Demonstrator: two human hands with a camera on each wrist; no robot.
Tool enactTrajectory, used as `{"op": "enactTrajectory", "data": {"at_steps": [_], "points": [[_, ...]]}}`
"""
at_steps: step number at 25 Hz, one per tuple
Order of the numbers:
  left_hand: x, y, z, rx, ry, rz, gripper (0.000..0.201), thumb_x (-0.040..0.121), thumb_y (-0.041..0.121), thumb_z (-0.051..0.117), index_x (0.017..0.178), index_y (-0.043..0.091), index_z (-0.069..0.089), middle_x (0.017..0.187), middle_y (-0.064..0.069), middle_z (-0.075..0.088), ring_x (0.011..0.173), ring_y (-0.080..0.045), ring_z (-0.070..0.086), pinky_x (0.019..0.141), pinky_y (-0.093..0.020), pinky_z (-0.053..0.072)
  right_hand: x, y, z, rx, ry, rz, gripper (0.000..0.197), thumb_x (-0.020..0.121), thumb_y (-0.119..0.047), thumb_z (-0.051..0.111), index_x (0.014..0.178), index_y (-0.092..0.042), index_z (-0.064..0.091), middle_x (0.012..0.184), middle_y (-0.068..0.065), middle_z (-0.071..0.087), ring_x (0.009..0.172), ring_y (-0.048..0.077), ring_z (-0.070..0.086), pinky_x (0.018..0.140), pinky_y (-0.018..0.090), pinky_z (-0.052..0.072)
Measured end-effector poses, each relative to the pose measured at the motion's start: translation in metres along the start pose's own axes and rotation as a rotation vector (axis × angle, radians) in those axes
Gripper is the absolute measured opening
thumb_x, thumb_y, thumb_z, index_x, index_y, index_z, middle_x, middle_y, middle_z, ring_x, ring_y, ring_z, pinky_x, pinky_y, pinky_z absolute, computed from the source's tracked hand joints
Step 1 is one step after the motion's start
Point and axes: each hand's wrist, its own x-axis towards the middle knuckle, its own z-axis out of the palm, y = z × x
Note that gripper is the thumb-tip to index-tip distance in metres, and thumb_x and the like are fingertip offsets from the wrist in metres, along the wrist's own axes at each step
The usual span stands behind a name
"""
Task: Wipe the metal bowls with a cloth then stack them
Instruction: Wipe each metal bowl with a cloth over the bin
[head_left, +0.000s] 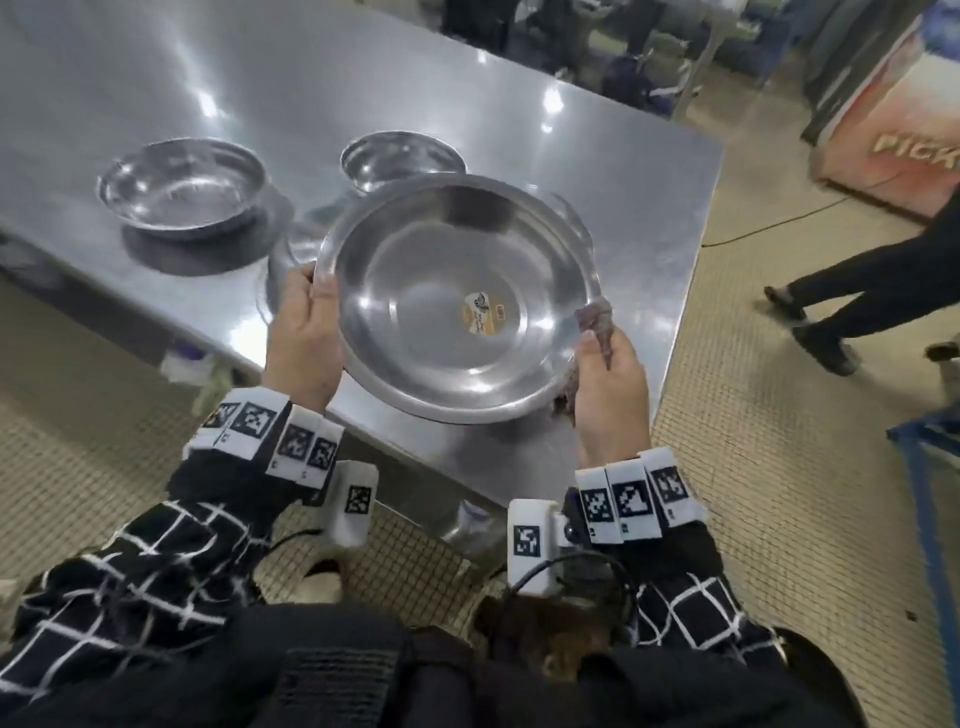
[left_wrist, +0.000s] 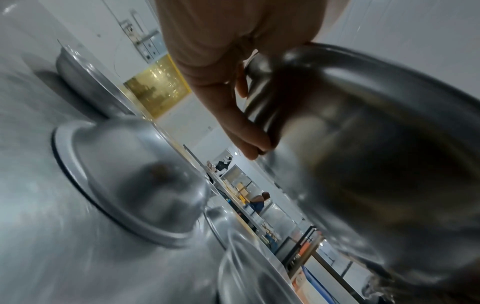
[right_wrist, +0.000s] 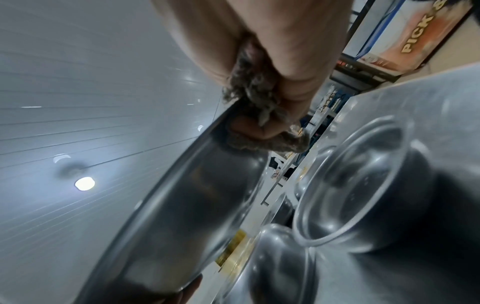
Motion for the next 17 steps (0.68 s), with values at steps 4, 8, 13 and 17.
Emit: {"op": "enactTrajectory", "data": {"at_steps": [4, 8, 13, 17], "points": [[0.08, -0.018, -0.055, -0.055, -0.009, 0.004, 0.017, 0.098, 0.039, 0.04, 0.094, 0.034, 0.055, 0.082, 0.001, 0.061, 0.073, -0.006, 0.059, 0.073, -0.033, 0.05, 0.029, -0.023, 0.083, -0.014, -0.06, -0.009, 0.031, 0.099, -0.028, 0.046, 0.127, -0.02, 0.056, 0.108, -0.002, 0.063, 0.098, 0.015, 0.059, 0.08, 0.022, 0.052], [0.172, -0.021, -0.109, -0.123, -0.158, -0.114, 0.013, 0.097, 0.025, 0.048, 0.1, 0.023, 0.061, 0.086, -0.007, 0.066, 0.073, -0.018, 0.066, 0.061, -0.028, 0.058, 0.077, -0.048, 0.163, -0.031, -0.118, -0.047, 0.025, 0.095, -0.03, 0.05, 0.113, -0.022, 0.064, 0.1, 0.001, 0.069, 0.096, 0.022, 0.066, 0.091, 0.048, 0.051], [0.286, -0.043, -0.159, 0.014, -0.298, -0.119, 0.015, 0.093, 0.016, 0.052, 0.095, 0.024, 0.065, 0.08, 0.004, 0.065, 0.076, -0.012, 0.062, 0.077, -0.03, 0.049, 0.141, -0.088, 0.253, -0.093, -0.19, -0.076, 0.017, 0.097, -0.023, 0.05, 0.104, -0.026, 0.065, 0.099, 0.008, 0.069, 0.096, 0.03, 0.066, 0.087, 0.049, 0.053], [0.351, -0.056, -0.169, 0.126, -0.366, -0.1, 0.011, 0.093, 0.022, 0.057, 0.088, 0.022, 0.067, 0.081, -0.001, 0.065, 0.077, -0.014, 0.059, 0.078, -0.033, 0.047, 0.191, -0.111, 0.302, -0.169, -0.244, -0.086, 0.017, 0.097, -0.022, 0.05, 0.096, -0.028, 0.066, 0.096, 0.007, 0.07, 0.089, 0.032, 0.067, 0.079, 0.047, 0.056]]}}
